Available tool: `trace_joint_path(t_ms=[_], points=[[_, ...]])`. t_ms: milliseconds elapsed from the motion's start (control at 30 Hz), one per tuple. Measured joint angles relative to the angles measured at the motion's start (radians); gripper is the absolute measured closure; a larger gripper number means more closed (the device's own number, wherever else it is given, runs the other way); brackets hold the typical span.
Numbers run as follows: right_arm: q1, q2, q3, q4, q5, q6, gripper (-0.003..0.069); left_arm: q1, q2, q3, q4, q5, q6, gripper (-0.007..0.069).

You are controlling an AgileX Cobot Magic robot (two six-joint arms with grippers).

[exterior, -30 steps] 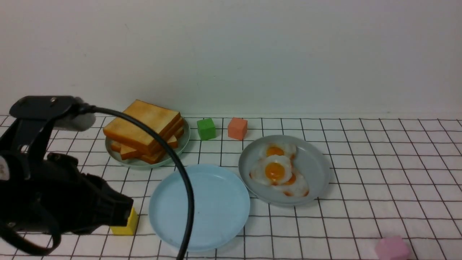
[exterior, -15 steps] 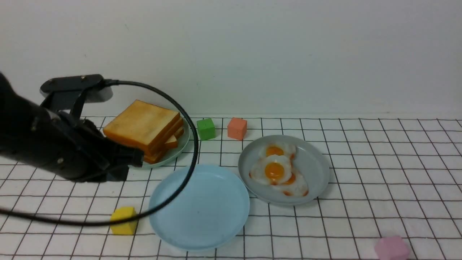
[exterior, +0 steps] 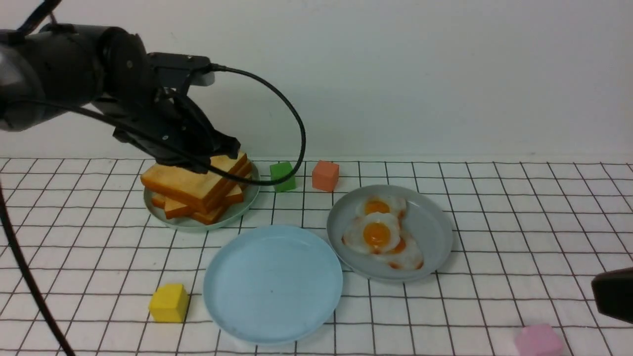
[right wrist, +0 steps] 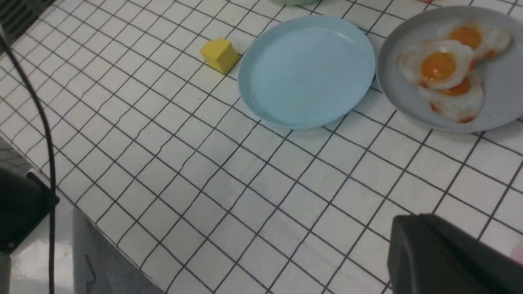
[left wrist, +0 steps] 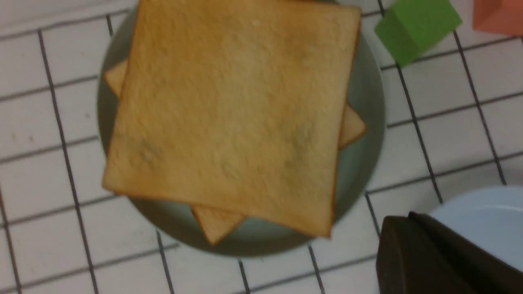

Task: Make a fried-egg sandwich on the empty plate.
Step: Use the left arm to grab a slice of bread

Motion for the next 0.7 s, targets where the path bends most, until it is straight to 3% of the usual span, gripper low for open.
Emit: trace_joint_path(t_ms=[167,233,400,567,700], points=[[0.003,0.000,-0.001,0.000,-0.003,-0.001,0.0653,0.000,0.094,-0.078,0.030,-0.052,0.096,0.0479],[0.003,0.000,-0.001,0.001,-0.009,-0.001,0.0652,0.000,0.134,-0.089,0.030,-0.101,0.151,0.0353],[0.003,0.000,-0.001,0.008,-0.012,-0.002,0.0652,0.000,0.195,-0.091,0.052,-0.168,0.169,0.0192],[0.003,0.000,-0.001,0.011,-0.012,-0.001,0.0652,0.000,0.248,-0.091,0.086,-0.198,0.165,0.0165],[0.003,0.000,-0.001,0.043,-0.012,-0.001,0.0649,0.000,0.251,-0.098,0.094,-0.202,0.154,0.0231]])
